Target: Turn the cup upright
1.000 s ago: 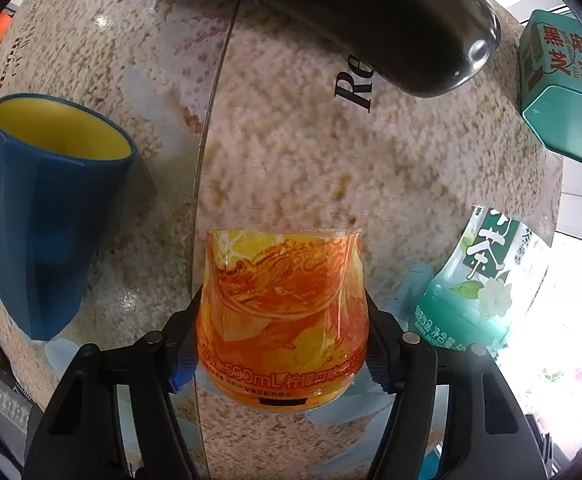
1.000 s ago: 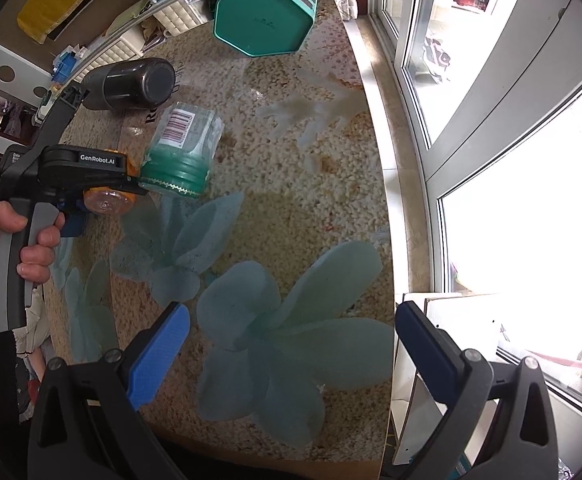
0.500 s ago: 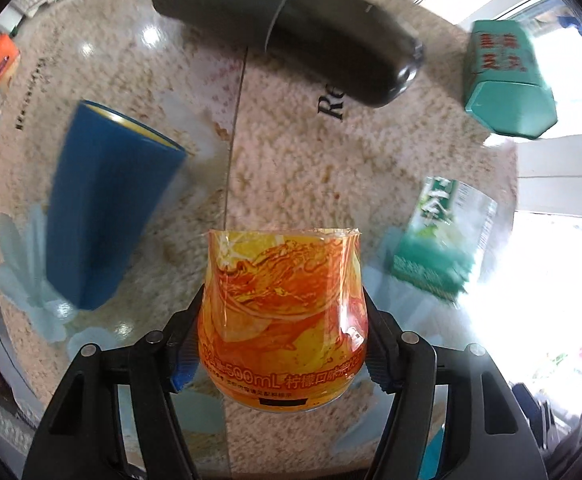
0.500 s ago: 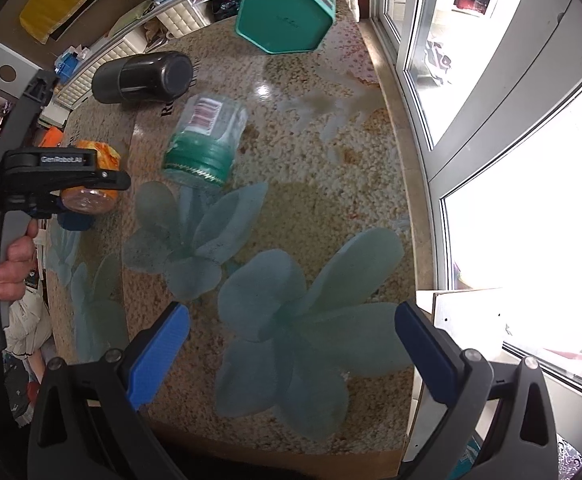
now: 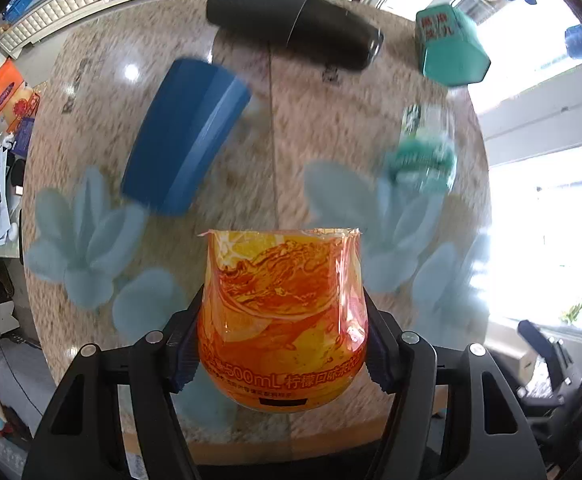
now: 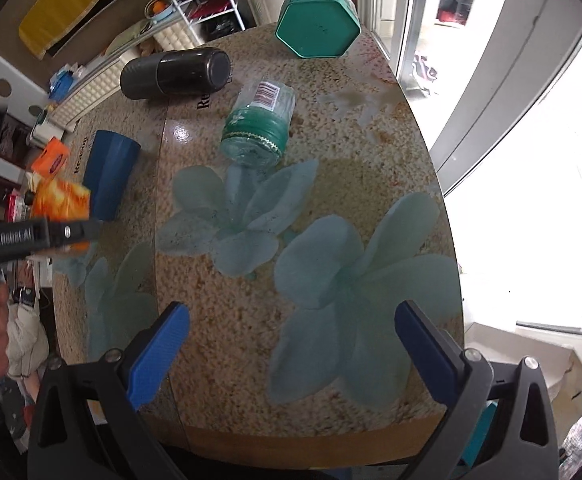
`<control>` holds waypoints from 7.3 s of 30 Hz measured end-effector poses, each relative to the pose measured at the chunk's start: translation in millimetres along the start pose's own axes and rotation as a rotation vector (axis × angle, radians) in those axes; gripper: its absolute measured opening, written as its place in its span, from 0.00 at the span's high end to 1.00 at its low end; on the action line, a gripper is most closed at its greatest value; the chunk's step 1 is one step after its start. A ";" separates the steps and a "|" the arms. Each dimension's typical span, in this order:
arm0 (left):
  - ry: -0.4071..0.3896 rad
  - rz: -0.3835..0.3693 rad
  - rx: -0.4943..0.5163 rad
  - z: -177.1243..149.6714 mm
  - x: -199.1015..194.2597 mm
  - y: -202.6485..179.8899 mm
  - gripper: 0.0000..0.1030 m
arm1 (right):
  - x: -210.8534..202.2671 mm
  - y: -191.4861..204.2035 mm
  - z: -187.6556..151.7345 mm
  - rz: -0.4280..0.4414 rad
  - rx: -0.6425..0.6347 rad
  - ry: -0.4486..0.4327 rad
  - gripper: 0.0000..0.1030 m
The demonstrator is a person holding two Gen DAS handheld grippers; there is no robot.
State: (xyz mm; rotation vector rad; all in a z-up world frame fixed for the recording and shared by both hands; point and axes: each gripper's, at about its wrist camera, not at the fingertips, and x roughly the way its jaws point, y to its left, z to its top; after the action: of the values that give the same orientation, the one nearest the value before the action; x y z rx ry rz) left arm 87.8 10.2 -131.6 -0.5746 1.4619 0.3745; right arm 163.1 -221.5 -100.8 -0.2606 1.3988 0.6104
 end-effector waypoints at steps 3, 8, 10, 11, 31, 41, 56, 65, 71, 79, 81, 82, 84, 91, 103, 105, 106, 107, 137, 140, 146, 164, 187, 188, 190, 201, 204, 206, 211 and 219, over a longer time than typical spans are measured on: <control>0.017 0.027 0.028 -16.5 11.8 4.3 0.32 | 2.1 11.1 -13.6 -0.014 0.012 0.010 0.00; 0.068 0.030 0.082 -43.6 43.7 7.9 0.32 | 8.5 27.6 -35.6 -0.038 0.022 0.029 0.00; 0.081 0.019 0.095 -50.0 54.5 8.0 0.32 | 12.7 31.7 -44.3 -0.054 0.029 0.039 0.00; 0.090 0.020 0.101 -53.3 60.5 7.5 0.32 | 14.7 32.8 -48.0 -0.059 0.033 0.045 0.00; 0.130 0.059 0.139 -66.6 102.1 2.2 0.32 | 26.5 26.4 -78.4 -0.096 0.096 0.111 0.00; 0.136 0.088 0.161 -69.6 105.3 -3.6 0.06 | 25.2 24.0 -80.0 -0.078 0.094 0.118 0.00; 0.030 0.062 0.297 -68.7 31.1 -10.2 0.02 | 13.0 36.6 -76.1 -0.024 0.115 0.110 0.00; 0.001 0.034 0.261 -68.5 -4.1 42.1 0.02 | -3.9 68.0 -53.5 -0.010 0.093 0.058 0.00; 0.029 0.049 0.210 -74.7 3.1 84.5 0.02 | 7.9 102.9 -35.9 -0.007 0.034 0.080 0.00; 0.051 0.060 0.196 -78.5 23.1 112.2 0.02 | 48.4 132.5 -22.4 -0.027 -0.017 0.189 0.00; 0.068 0.055 0.193 -79.3 29.2 116.4 0.02 | 59.7 138.2 -20.8 -0.020 -0.019 0.216 0.00; 0.076 0.054 0.191 -80.1 31.7 118.5 0.02 | 64.5 141.6 -19.8 -0.023 -0.019 0.230 0.00; 0.087 0.059 0.188 -81.7 37.2 120.6 0.02 | 73.2 147.2 -18.0 -0.036 -0.027 0.245 0.00; 0.107 0.062 0.192 -83.4 49.5 130.5 0.02 | 104.5 155.4 -7.0 -0.019 -0.005 0.314 0.00; 0.137 0.044 0.164 -87.8 62.4 144.5 0.02 | 149.8 158.3 -4.0 -0.030 0.016 0.405 0.00; 0.134 0.042 0.153 -88.9 64.9 149.4 0.02 | 156.1 161.8 -3.9 -0.035 0.011 0.411 0.00; 0.134 0.042 0.147 -88.9 65.6 151.9 0.02 | 158.0 165.8 -5.7 -0.035 0.011 0.414 0.01; 0.134 0.040 0.143 -89.3 65.7 154.2 0.02 | 160.7 165.6 -6.5 -0.031 0.017 0.424 0.05; 0.061 0.039 0.154 -83.4 37.8 130.4 0.02 | 104.8 146.7 -12.2 0.050 -0.084 0.146 0.38; 0.037 0.029 0.162 -78.8 30.5 120.5 0.02 | 92.0 148.8 -5.9 0.052 -0.175 0.005 0.38; 0.010 0.018 0.176 -73.0 24.5 103.9 0.02 | 91.6 147.5 -2.8 0.031 -0.337 -0.254 0.38; 0.012 0.046 0.160 -78.3 45.5 89.7 0.02 | 120.6 116.3 -20.6 0.018 -0.396 -0.492 0.37; -0.019 0.023 0.174 -85.7 28.8 90.8 0.02 | 103.1 116.9 -21.7 0.043 -0.376 -0.412 0.00; -0.028 0.020 0.174 -84.6 25.5 91.7 0.02 | 97.9 116.6 -19.9 0.055 -0.365 -0.405 0.00; -0.053 0.011 0.178 -82.2 17.3 90.7 0.02 | 84.3 115.8 -17.1 0.065 -0.347 -0.404 0.00; -0.224 -0.046 0.253 -59.2 -42.6 61.3 0.02 | 5.8 100.5 -6.5 0.006 -0.176 -0.344 0.00; -0.278 -0.066 0.278 -53.8 -63.9 50.2 0.02 | -12.5 94.9 -4.3 -0.011 -0.103 -0.296 0.00; -0.310 -0.074 0.300 -49.9 -76.2 42.5 0.02 | -22.4 92.8 -4.9 -0.029 -0.069 -0.269 0.00; -0.383 -0.114 0.343 -44.5 -106.0 24.6 0.02 | -50.0 90.0 -12.7 -0.059 0.003 -0.259 0.00; -0.462 -0.116 0.430 -56.8 -134.4 0.9 0.02 | -83.0 83.9 -37.1 -0.090 0.112 -0.327 0.00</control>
State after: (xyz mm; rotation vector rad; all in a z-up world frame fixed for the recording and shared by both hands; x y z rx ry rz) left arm 28.9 -7.6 0.7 -0.2029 1.0133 0.0829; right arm 82.3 -192.2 -11.8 -0.1256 1.0953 0.4744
